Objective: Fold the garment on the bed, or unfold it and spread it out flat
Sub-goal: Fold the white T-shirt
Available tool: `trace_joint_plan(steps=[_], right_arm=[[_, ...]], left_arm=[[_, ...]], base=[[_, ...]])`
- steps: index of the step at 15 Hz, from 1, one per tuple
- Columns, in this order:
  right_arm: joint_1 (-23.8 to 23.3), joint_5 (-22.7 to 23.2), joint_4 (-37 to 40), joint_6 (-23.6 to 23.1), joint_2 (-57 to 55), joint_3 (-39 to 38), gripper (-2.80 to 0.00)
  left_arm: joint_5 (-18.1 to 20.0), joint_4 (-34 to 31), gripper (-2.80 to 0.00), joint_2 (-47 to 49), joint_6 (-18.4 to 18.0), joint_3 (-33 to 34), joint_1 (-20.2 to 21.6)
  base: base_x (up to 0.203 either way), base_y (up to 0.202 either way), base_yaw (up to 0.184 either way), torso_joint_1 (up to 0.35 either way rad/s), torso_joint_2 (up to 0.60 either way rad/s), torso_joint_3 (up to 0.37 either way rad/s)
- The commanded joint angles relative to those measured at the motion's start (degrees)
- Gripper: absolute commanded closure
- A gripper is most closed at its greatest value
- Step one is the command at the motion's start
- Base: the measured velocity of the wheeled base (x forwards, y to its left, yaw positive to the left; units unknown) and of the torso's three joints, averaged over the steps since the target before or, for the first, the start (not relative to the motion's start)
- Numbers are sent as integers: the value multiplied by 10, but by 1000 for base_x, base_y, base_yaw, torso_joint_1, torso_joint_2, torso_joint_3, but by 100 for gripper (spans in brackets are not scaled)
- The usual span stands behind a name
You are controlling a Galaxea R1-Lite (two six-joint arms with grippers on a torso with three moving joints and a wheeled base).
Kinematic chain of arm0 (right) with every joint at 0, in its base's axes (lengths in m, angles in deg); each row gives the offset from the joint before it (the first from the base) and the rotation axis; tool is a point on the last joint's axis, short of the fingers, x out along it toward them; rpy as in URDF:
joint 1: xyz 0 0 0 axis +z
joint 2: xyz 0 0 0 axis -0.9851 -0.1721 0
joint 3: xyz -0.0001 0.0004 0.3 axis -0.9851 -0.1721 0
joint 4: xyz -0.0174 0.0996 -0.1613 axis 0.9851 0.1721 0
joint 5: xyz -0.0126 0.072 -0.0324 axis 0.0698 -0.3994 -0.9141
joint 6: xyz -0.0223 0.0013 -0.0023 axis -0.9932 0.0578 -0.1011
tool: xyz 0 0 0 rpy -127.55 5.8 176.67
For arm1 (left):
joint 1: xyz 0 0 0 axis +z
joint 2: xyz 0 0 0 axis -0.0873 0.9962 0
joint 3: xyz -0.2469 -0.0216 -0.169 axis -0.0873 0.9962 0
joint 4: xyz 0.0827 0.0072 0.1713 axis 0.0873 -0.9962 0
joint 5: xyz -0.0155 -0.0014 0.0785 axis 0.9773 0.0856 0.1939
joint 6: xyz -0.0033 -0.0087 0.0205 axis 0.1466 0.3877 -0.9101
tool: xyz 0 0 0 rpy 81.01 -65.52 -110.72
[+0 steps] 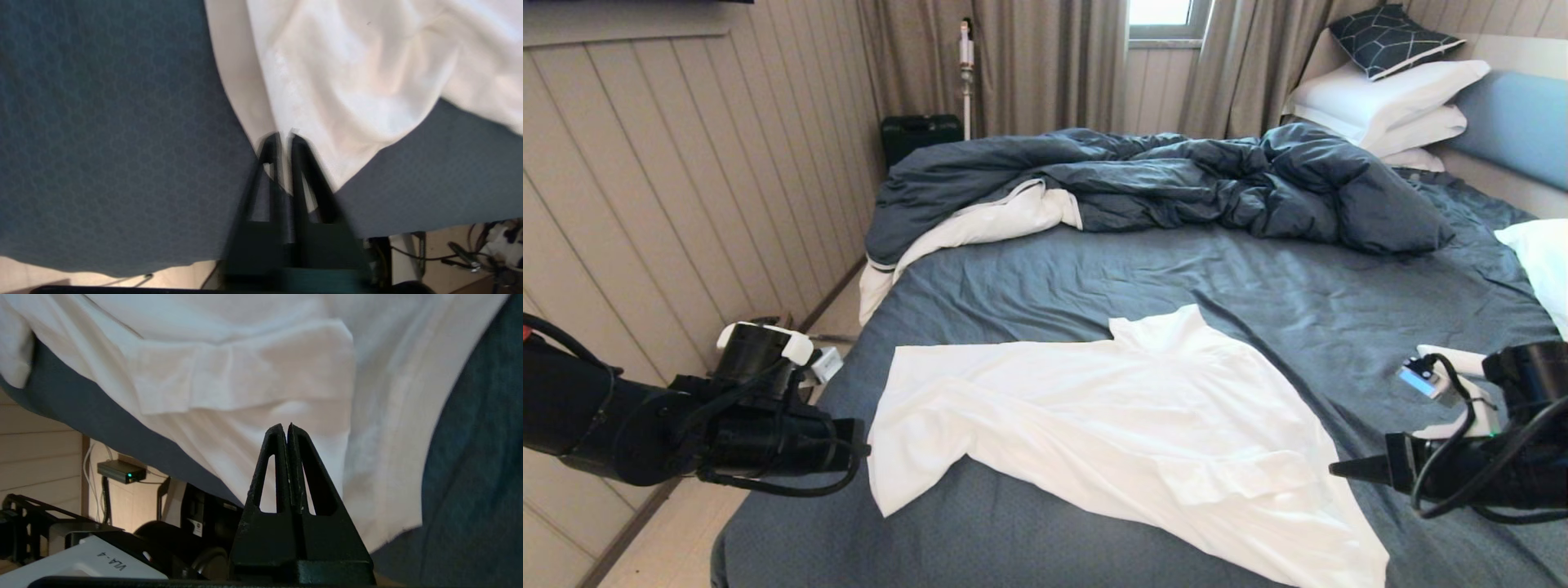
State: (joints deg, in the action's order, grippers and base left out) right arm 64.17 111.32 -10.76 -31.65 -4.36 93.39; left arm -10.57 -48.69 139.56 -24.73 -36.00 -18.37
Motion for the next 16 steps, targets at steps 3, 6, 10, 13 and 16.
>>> trace_joint_plan(steps=[3, 6, 10, 13, 16], right_arm=[[-28, -13, 0, -33, 12, -38, -280], [-79, -28, 2, -95, 0, -55, -280], [-104, -55, 15, -149, -12, -66, -280], [-81, -54, 10, -148, -52, -59, -280], [-66, -55, -9, -146, -97, -44, -280]], left_arm=[[1, 0, -280, -1, -1, 6, 0], [2, 1, -280, 6, 0, 10, 0], [2, 1, -280, 9, 0, 9, -2], [2, 1, -280, 11, 1, 9, -2], [2, 1, -280, 12, 1, 8, -2]], base=[[0, 0, 0, 0, 0, 0], [0, 0, 0, 0, 0, 0], [0, 0, 0, 0, 0, 0], [0, 0, 0, 0, 0, 0], [0, 0, 0, 0, 0, 0]])
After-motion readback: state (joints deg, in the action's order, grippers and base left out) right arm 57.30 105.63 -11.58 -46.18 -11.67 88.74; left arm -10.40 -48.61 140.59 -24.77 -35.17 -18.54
